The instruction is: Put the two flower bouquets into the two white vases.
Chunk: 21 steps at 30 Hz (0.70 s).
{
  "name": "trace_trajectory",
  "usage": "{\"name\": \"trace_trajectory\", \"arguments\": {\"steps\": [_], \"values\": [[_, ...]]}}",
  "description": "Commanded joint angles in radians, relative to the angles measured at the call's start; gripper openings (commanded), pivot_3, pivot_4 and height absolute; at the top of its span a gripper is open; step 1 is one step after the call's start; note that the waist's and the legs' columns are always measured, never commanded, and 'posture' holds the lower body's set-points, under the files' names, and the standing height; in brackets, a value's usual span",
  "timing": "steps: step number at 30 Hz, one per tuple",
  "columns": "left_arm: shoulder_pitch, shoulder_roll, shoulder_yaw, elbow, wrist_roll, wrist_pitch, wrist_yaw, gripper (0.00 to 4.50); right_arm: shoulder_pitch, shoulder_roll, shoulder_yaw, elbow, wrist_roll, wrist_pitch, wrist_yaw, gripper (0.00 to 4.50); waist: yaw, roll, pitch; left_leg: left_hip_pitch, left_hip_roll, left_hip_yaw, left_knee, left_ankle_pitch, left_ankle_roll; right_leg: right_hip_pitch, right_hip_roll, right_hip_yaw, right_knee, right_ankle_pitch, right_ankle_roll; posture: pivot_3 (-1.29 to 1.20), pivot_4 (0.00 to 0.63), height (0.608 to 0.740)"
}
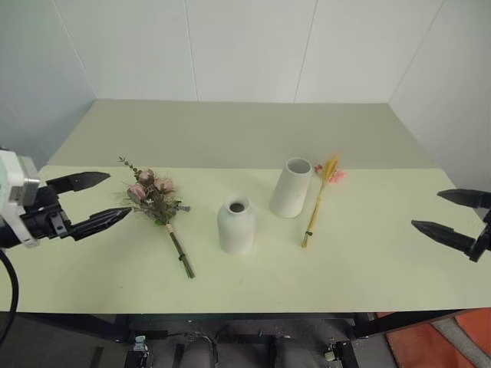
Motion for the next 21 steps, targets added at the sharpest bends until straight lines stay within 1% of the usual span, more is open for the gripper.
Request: {"name": "trace_trajectory", "arguments": {"steps": [1, 5, 7, 9, 11, 12, 14, 16, 17, 19, 21], "values": [[-0.062, 0.038, 0.001, 0.018, -0.036, 0.005, -0.035, 4.45, -0.047, -0.023, 0.028, -0.053, 0.055, 0.114, -0.060, 4.50, 0.000, 0.000, 0.000, 0.000, 0.000, 0.000, 0.000, 0.000, 0.000, 0.000, 0.000, 0.000, 0.000, 0.000, 0.000, 0.00, 0.150, 0.740], [-0.154, 0.070, -0.049, 0.060, -0.052, 0.001, -0.095, 4.45, -0.192, -0.046, 0.214, -0.084, 0.068, 0.369, -0.234, 4.50, -0.007, 0.000, 0.000, 0.001, 0.000, 0.001, 0.000, 0.000, 0.000, -0.001, 0.000, 0.002, 0.001, 0.001, -0.001, 0.00, 0.150, 0.740], [-0.180, 0.073, -0.069, 0.067, -0.050, -0.003, -0.111, 4.45, -0.314, -0.023, 0.294, -0.074, 0.103, 0.532, -0.317, 4.50, -0.009, 0.000, 0.000, 0.001, 0.000, 0.001, 0.000, 0.000, 0.000, -0.002, 0.001, 0.002, 0.001, 0.001, -0.001, 0.00, 0.150, 0.740], [-0.200, 0.066, -0.072, 0.072, -0.057, -0.001, -0.114, 4.45, -0.459, -0.011, 0.408, -0.060, 0.133, 0.717, -0.361, 4.50, -0.012, 0.000, 0.000, 0.001, 0.000, 0.002, 0.000, 0.000, 0.000, -0.003, 0.001, 0.004, 0.001, 0.001, -0.001, 0.00, 0.150, 0.740], [-0.215, 0.065, -0.074, 0.082, -0.059, 0.003, -0.119, 4.45, -0.599, 0.039, 0.518, -0.038, 0.121, 0.848, -0.420, 4.50, -0.013, 0.000, 0.000, 0.000, 0.001, 0.003, 0.000, 0.000, 0.000, -0.004, 0.003, 0.006, 0.001, 0.002, -0.001, 0.00, 0.150, 0.740], [-0.217, 0.065, -0.077, 0.085, -0.056, 0.001, -0.123, 4.45, -0.659, 0.081, 0.553, -0.012, 0.105, 0.896, -0.456, 4.50, -0.014, -0.001, 0.000, 0.000, 0.001, 0.003, 0.000, 0.000, 0.000, -0.004, 0.003, 0.007, 0.001, 0.002, -0.001, 0.00, 0.150, 0.740], [-0.219, 0.060, -0.080, 0.085, -0.056, 0.001, -0.124, 4.45, -0.756, 0.147, 0.622, 0.050, 0.057, 0.971, -0.519, 4.50, -0.014, -0.001, 0.000, -0.001, 0.001, 0.003, -0.001, 0.000, 0.000, -0.005, 0.004, 0.008, 0.000, 0.003, 0.001, 0.00, 0.150, 0.740], [-0.214, 0.053, -0.079, 0.073, -0.058, 0.005, -0.118, 4.45, -0.807, 0.188, 0.648, 0.104, 0.026, 1.011, -0.558, 4.50, -0.011, -0.001, 0.000, -0.001, 0.001, 0.004, -0.001, 0.000, 0.000, -0.005, 0.004, 0.008, 0.000, 0.004, 0.002, 0.00, 0.150, 0.740], [-0.212, 0.055, -0.079, 0.077, -0.058, 0.007, -0.123, 4.45, -0.852, 0.241, 0.659, 0.167, -0.004, 1.029, -0.596, 4.50, -0.005, -0.001, 0.000, -0.003, 0.001, 0.004, -0.001, 0.000, 0.000, -0.006, 0.004, 0.008, 0.000, 0.005, 0.003, 0.00, 0.150, 0.740], [-0.203, 0.055, -0.074, 0.075, -0.061, 0.013, -0.126, 4.45, -0.910, 0.305, 0.689, 0.264, -0.055, 1.036, -0.648, 4.50, -0.006, -0.001, 0.000, -0.005, 0.000, 0.005, 0.000, 0.000, 0.000, -0.007, 0.003, 0.008, -0.001, 0.008, 0.002, 0.00, 0.150, 0.740], [-0.194, 0.052, -0.069, 0.064, -0.063, 0.020, -0.120, 4.45, -0.938, 0.337, 0.713, 0.325, -0.097, 1.021, -0.677, 4.50, -0.003, -0.001, 0.000, -0.008, 0.000, 0.005, 0.000, 0.000, 0.000, -0.010, 0.004, 0.009, -0.001, 0.011, 0.001, 0.00, 0.150, 0.740]]}}
